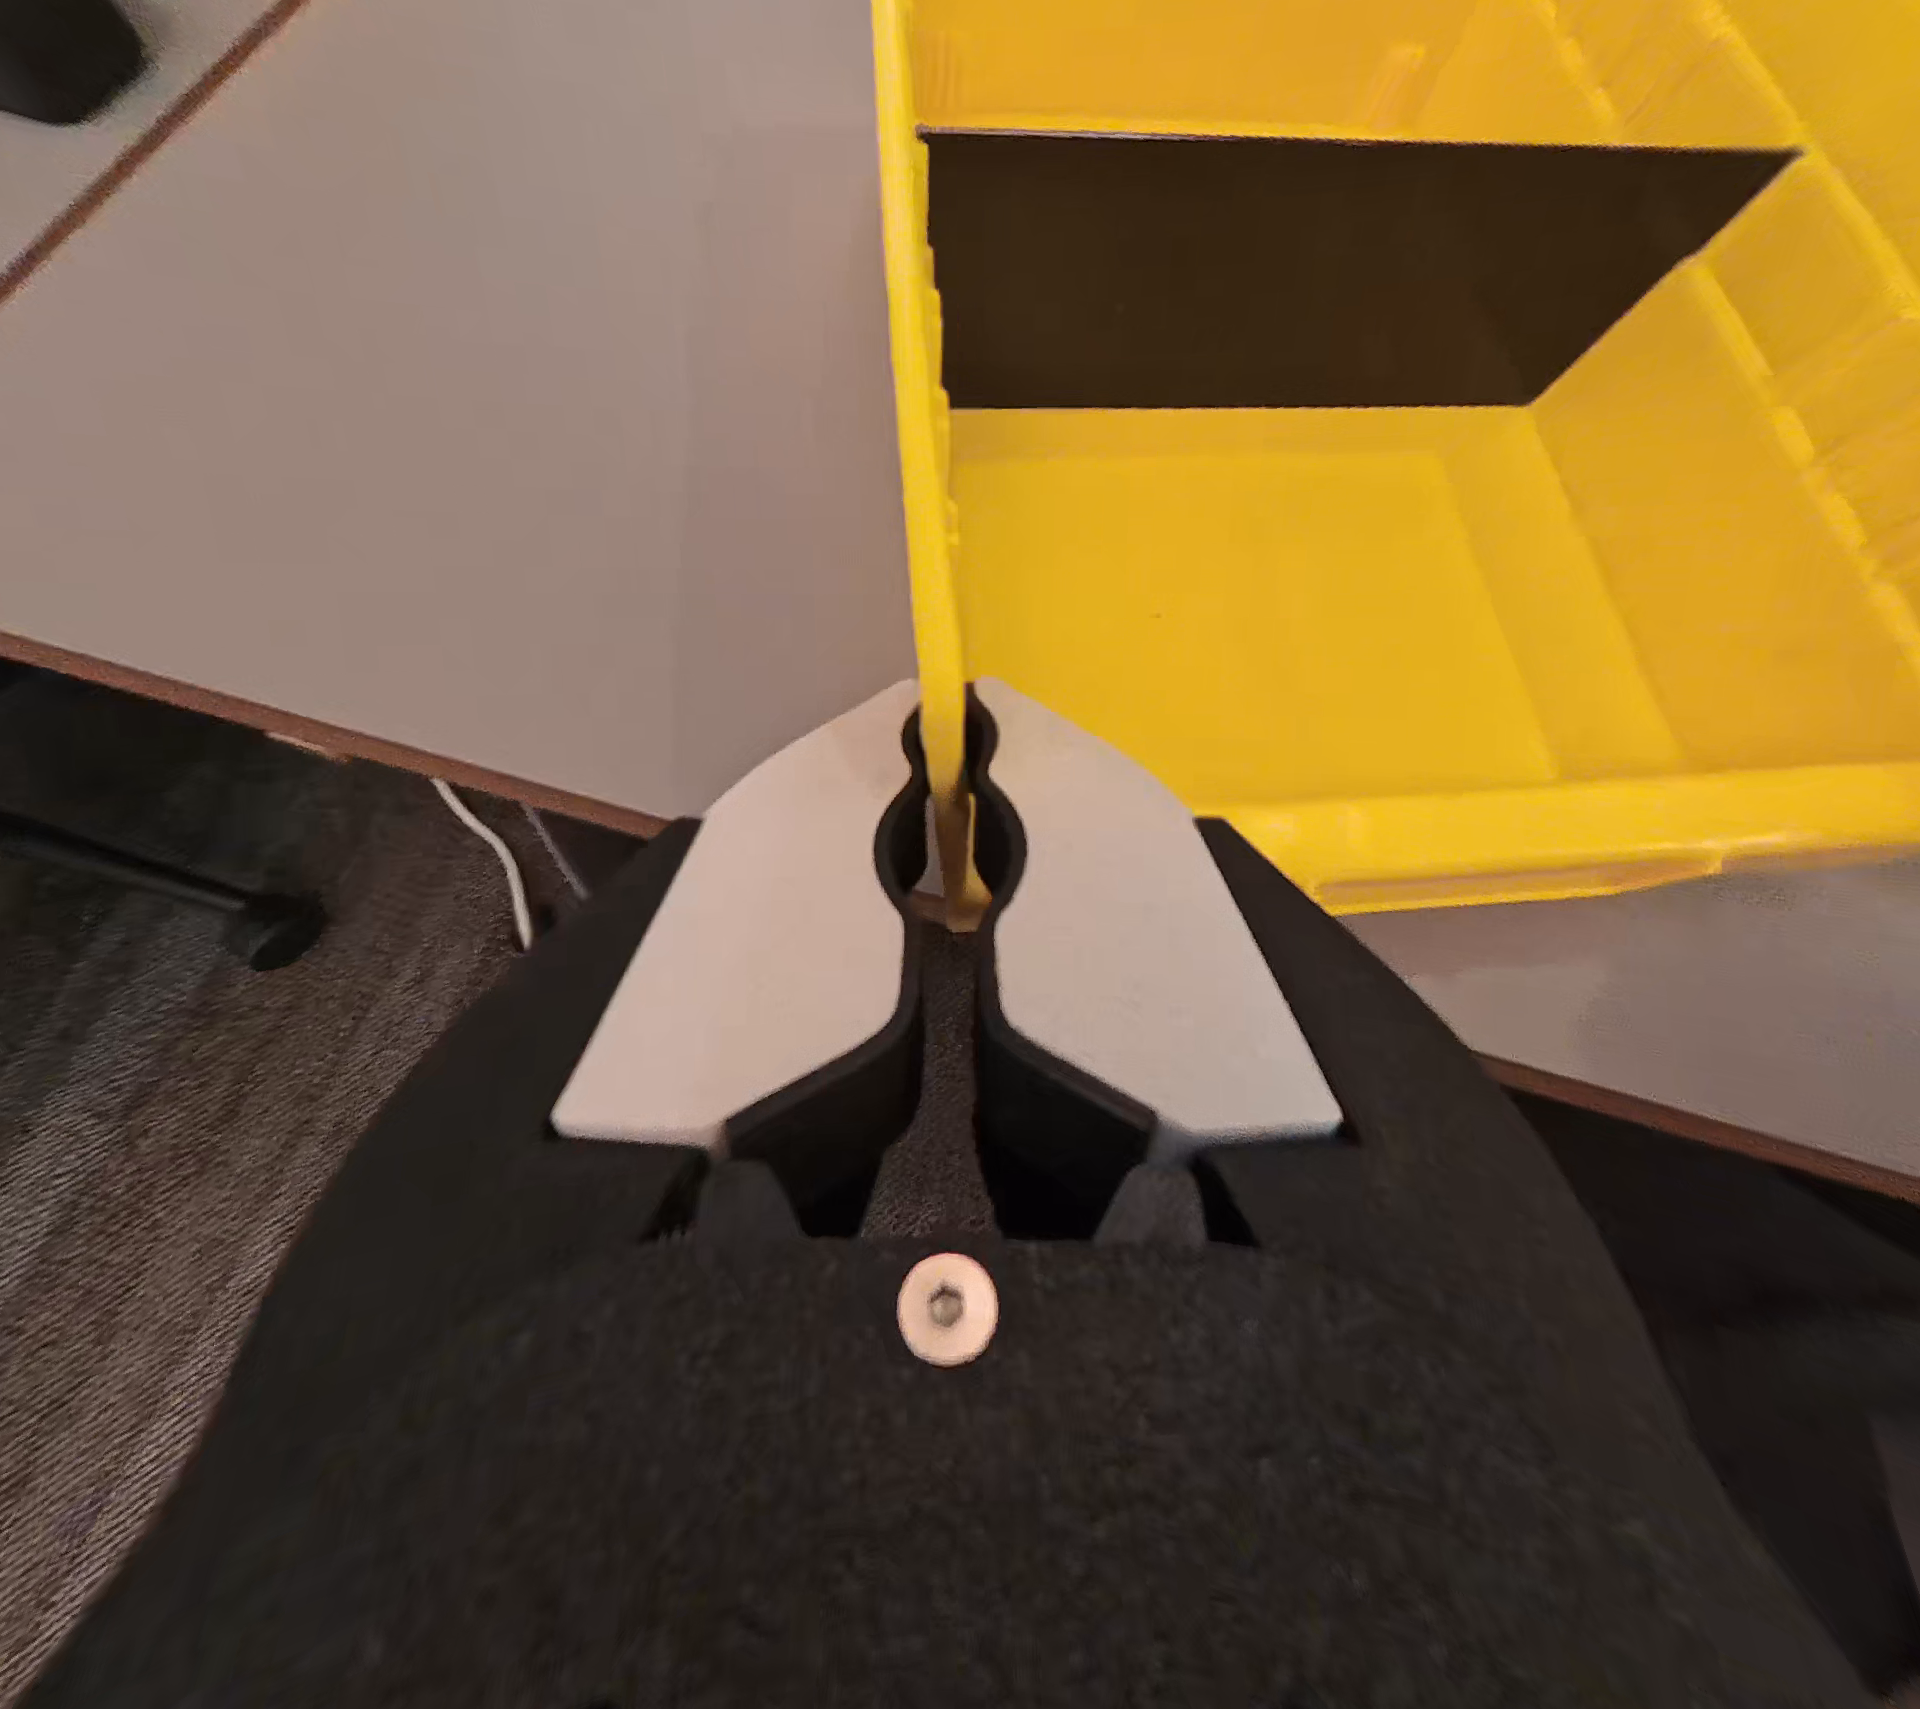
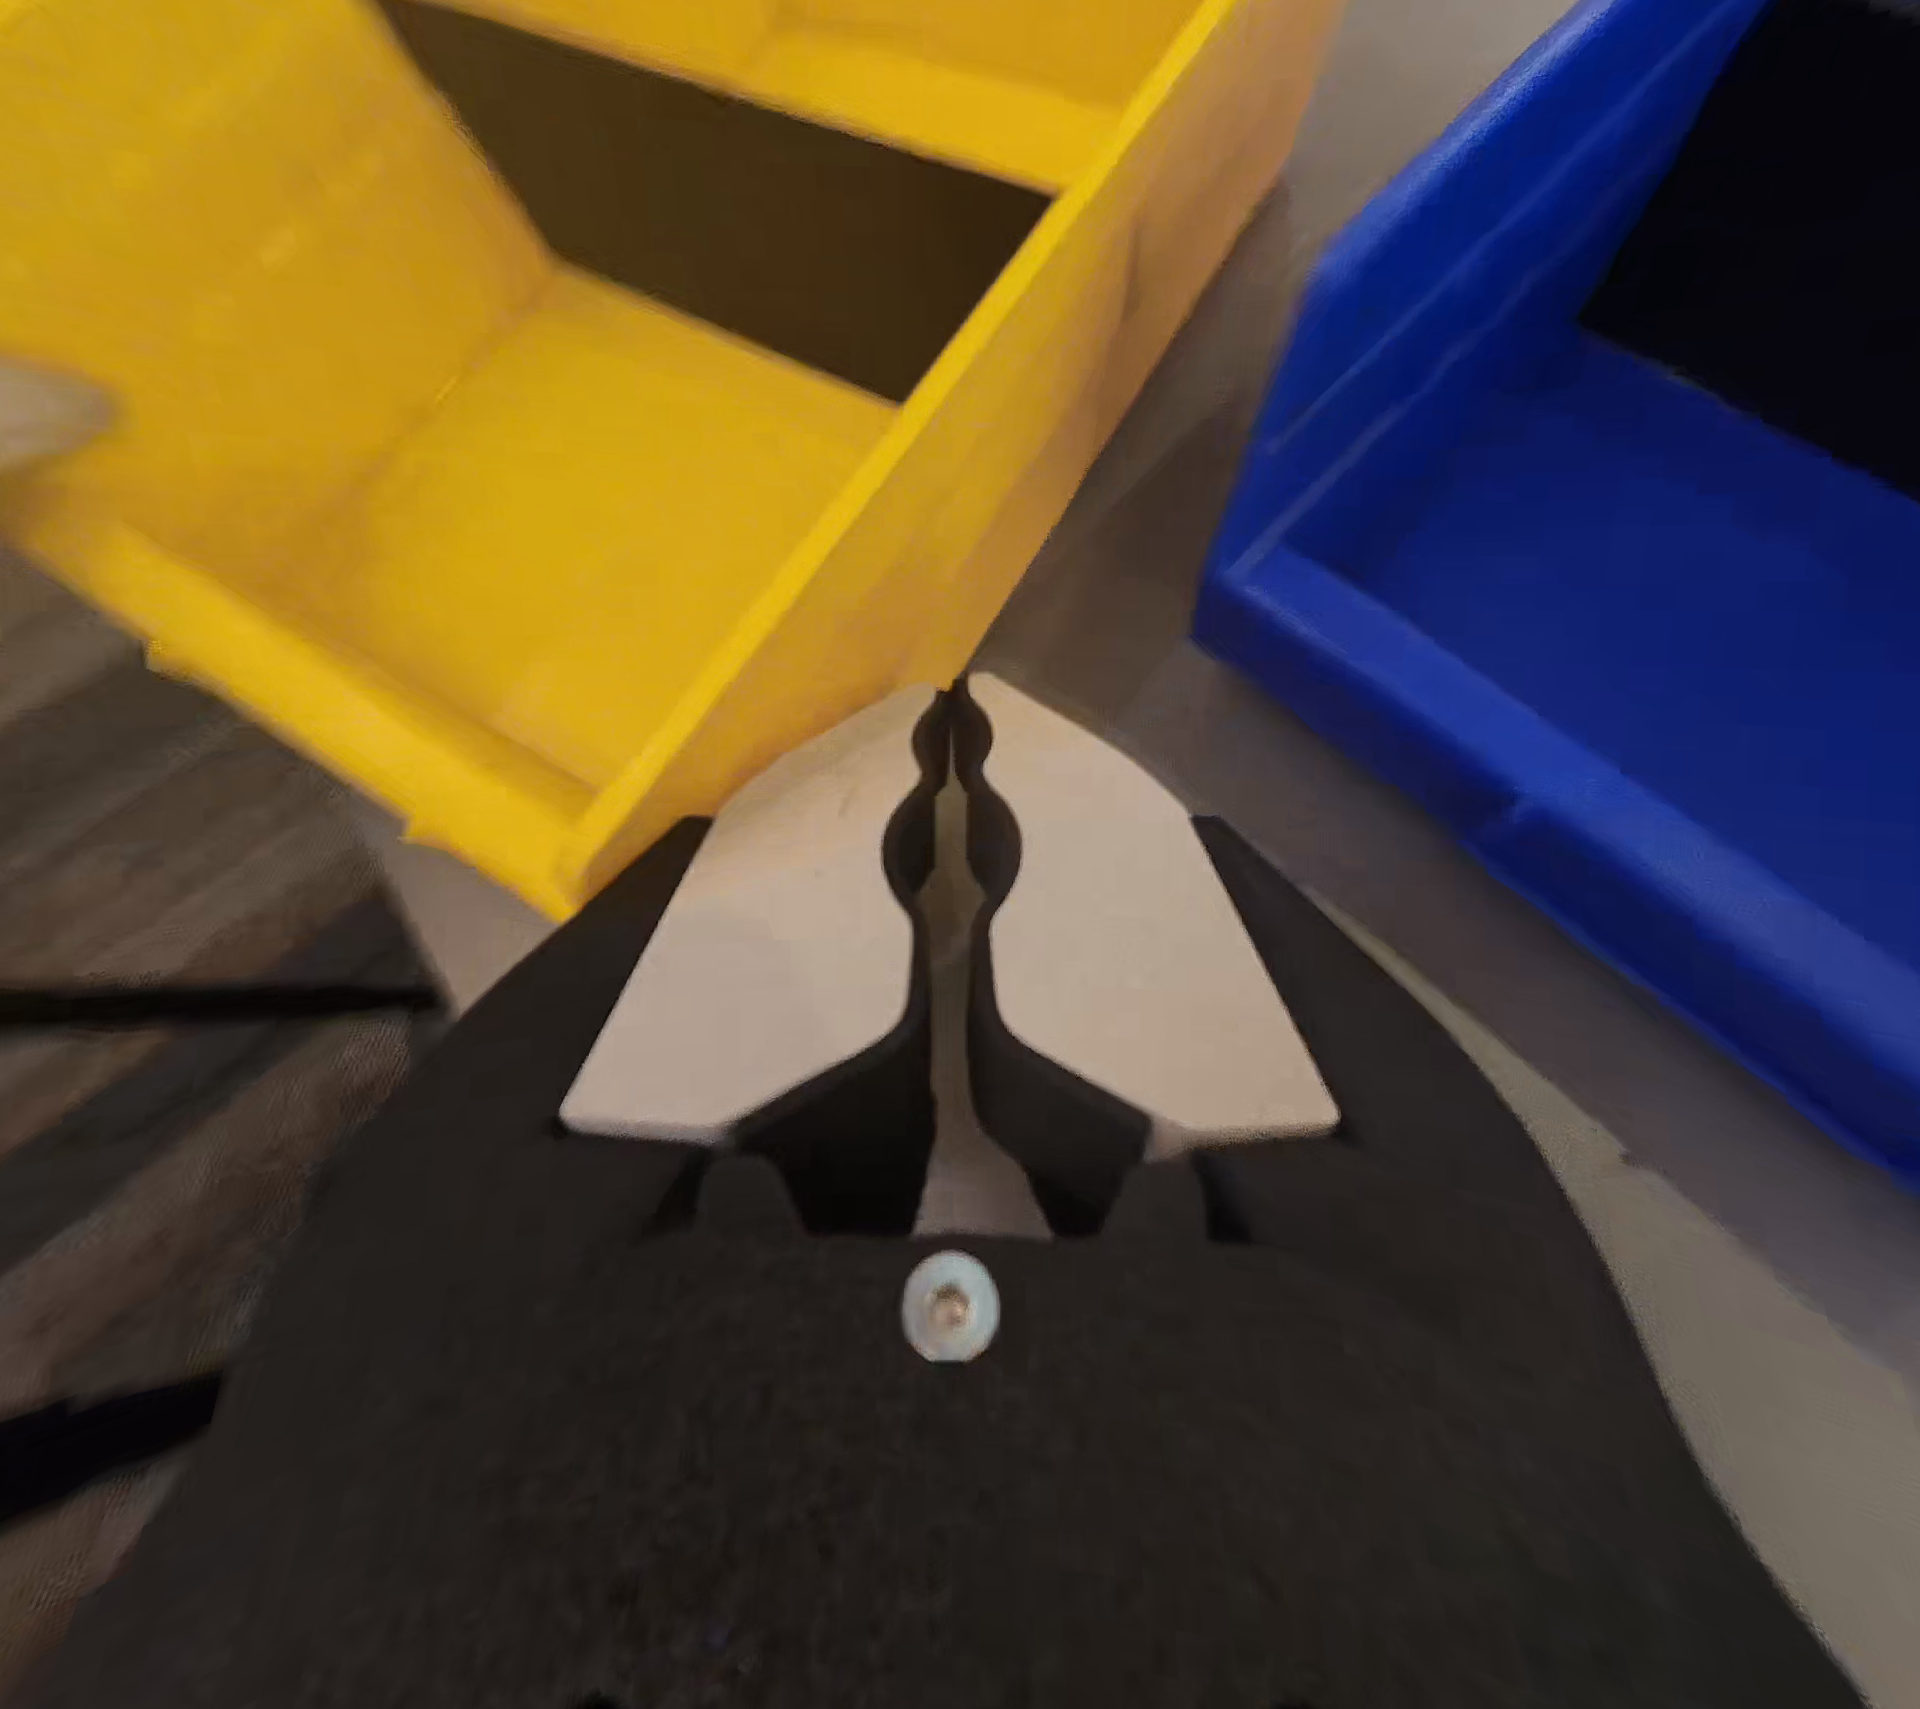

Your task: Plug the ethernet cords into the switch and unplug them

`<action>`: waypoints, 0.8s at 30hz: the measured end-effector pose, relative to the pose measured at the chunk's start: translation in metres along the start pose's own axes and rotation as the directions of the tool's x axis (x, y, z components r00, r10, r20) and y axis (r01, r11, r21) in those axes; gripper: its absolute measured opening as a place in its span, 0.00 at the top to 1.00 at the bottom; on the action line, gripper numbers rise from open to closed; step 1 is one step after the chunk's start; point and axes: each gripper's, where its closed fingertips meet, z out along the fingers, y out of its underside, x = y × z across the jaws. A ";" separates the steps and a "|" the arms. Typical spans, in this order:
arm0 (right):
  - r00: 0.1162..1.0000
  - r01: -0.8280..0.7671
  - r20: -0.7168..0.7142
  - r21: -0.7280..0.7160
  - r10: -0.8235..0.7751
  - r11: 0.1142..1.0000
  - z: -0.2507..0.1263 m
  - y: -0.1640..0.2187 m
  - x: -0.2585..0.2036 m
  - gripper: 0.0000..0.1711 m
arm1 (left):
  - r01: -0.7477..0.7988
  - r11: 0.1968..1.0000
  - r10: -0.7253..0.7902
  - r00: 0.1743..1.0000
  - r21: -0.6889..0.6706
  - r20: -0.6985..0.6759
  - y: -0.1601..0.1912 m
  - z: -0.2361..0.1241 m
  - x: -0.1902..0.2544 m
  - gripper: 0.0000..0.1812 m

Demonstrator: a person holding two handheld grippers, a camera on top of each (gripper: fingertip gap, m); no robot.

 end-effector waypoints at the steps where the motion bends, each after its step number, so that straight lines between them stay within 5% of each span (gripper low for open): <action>1: 0.999 0.003 0.034 -0.030 -0.002 1.000 -0.005 0.002 -0.005 0.99 | -0.004 1.000 0.004 1.000 0.000 0.002 0.001 -0.001 -0.002 0.98; 5: 1.000 -0.005 0.026 0.203 0.000 0.979 -0.047 -0.037 0.003 0.83 | 0.063 0.998 -0.063 0.997 -0.003 -0.053 0.004 -0.006 -0.001 0.98; 8: 0.995 0.064 0.046 0.321 -0.083 0.945 -0.079 -0.058 -0.018 0.80 | 0.031 1.000 -0.031 0.999 -0.002 -0.038 0.007 -0.010 0.001 0.98; 13: 0.978 0.205 -0.053 0.097 -0.201 0.974 -0.041 -0.010 -0.030 0.63 | 0.008 1.000 -0.008 0.999 0.001 -0.034 0.013 -0.018 0.010 0.97; 18: 0.998 0.042 0.051 -0.008 -0.042 0.999 -0.017 0.016 -0.027 0.86 | -0.018 1.000 0.018 1.000 -0.004 -0.021 0.021 -0.026 0.016 0.97; 24: 0.994 0.114 0.001 0.040 -0.114 0.993 -0.026 -0.006 -0.033 0.89 | -0.037 0.997 0.035 0.999 0.064 0.028 0.012 -0.046 0.011 0.97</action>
